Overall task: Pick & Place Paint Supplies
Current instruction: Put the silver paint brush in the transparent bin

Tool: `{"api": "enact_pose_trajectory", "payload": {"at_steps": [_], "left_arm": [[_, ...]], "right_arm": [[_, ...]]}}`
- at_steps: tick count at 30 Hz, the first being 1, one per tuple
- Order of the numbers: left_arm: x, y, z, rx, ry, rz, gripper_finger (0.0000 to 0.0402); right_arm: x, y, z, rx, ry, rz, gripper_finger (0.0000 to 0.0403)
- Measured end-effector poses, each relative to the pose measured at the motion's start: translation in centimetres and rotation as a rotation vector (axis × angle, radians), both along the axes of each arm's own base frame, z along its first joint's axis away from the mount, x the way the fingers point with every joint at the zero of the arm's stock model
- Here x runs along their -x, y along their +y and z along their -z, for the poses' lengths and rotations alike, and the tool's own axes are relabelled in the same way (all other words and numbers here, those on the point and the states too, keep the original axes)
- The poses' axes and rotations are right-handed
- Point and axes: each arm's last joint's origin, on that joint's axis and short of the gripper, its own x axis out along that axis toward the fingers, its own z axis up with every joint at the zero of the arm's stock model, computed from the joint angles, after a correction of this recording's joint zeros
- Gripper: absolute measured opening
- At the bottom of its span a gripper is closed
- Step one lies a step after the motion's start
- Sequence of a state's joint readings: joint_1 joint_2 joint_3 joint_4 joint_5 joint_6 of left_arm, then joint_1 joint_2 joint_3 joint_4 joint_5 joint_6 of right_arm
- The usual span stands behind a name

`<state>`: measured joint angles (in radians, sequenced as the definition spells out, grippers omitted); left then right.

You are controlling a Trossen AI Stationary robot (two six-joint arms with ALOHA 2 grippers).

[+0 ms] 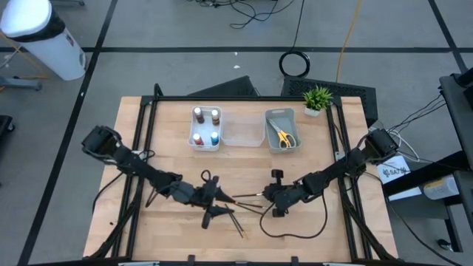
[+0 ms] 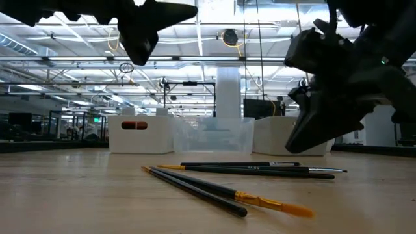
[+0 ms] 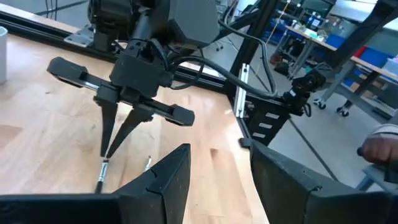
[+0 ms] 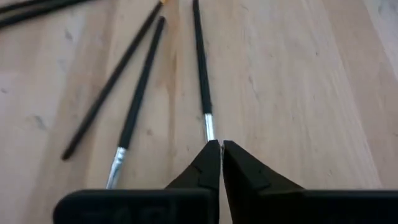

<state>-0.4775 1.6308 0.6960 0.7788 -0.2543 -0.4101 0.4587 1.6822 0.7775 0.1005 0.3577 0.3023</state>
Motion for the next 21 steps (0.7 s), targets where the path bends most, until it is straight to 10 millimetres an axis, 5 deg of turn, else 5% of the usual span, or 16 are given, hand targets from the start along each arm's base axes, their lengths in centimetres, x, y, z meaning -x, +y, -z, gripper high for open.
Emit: {"api": "enact_pose_trajectory", "payload": {"at_steps": [21], "left_arm": [[-0.2,0.8,0.6,-0.012,0.063,-0.028,0.0175]], "right_arm": [[1.1,-0.7,1.4,-0.032,0.022,-0.019,0.0000]]}}
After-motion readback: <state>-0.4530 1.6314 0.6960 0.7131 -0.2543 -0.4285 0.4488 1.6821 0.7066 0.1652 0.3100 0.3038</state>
